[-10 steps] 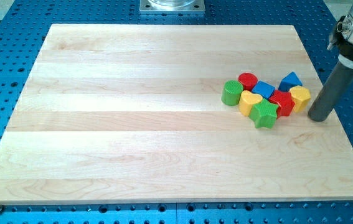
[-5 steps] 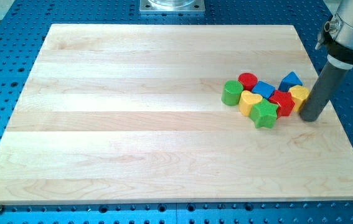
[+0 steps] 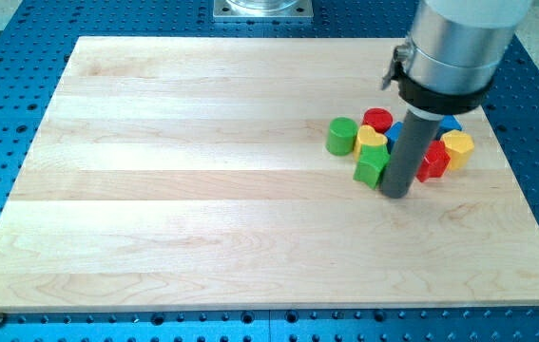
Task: Make a group of blue blocks red star and hexagon
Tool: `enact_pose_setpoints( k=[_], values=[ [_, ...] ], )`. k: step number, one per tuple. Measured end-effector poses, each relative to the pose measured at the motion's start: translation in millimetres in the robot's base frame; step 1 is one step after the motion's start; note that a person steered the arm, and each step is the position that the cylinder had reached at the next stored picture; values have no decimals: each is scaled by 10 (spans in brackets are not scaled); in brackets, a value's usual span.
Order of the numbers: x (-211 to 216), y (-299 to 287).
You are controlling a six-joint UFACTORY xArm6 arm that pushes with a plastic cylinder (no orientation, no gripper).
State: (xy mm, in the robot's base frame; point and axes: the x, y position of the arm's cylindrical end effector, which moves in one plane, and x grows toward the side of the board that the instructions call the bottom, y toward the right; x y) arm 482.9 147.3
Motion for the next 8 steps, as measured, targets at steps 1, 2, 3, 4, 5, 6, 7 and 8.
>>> enact_pose_setpoints(
  k=[1, 2, 3, 4, 5, 6, 7, 8],
  values=[
    [-241, -7],
    [-464, -25],
    [-755, 118],
    [-1101, 138],
    [-1460, 484],
    [-858, 1137],
    [-258, 1078],
    [-110, 1116]
  ],
)
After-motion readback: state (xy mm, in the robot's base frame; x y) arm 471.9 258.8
